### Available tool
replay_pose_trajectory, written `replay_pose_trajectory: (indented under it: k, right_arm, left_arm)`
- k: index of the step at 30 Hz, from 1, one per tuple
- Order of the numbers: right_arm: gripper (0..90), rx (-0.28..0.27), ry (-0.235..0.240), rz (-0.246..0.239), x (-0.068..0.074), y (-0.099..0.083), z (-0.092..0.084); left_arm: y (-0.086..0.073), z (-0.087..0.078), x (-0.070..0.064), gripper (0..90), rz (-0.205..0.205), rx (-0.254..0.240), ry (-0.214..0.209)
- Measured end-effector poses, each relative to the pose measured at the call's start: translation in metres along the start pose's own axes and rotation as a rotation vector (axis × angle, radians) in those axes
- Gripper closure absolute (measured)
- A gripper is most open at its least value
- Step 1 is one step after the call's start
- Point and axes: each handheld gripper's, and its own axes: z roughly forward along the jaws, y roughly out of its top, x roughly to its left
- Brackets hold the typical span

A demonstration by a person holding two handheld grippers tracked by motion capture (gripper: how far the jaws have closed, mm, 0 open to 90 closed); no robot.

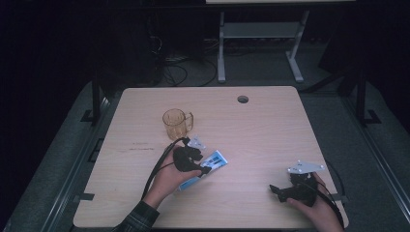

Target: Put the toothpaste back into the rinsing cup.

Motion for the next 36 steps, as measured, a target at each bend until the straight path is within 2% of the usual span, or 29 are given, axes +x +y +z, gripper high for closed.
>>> replay_pose_trajectory:
  k: [4, 9, 18, 27, 36]
  right_arm:
    - [0.5, 0.000, 0.000, 0.000, 0.000, 0.000, 0.000]
    - [0.5, 0.000, -0.002, -0.003, 0.000, 0.000, 0.000]
    - [0.5, 0.001, -0.001, -0.005, 0.000, 0.000, 0.000]
    - [0.5, 0.000, -0.001, -0.006, 0.000, 0.000, 0.000]
    - [0.5, -0.001, -0.001, -0.006, 0.000, -0.001, 0.000]
  left_arm:
    - [0.004, 0.009, 0.001, 40.1, -0.002, 0.020, 0.005]
    - [0.009, 0.018, 0.002, 39.6, 0.001, 0.051, 0.039]
    - [0.013, 0.035, 0.001, 39.3, 0.004, 0.091, 0.057]
    - [0.014, 0.042, -0.003, 40.4, 0.016, 0.127, 0.069]
    - [0.015, 0.041, -0.004, 44.3, 0.002, 0.136, 0.071]
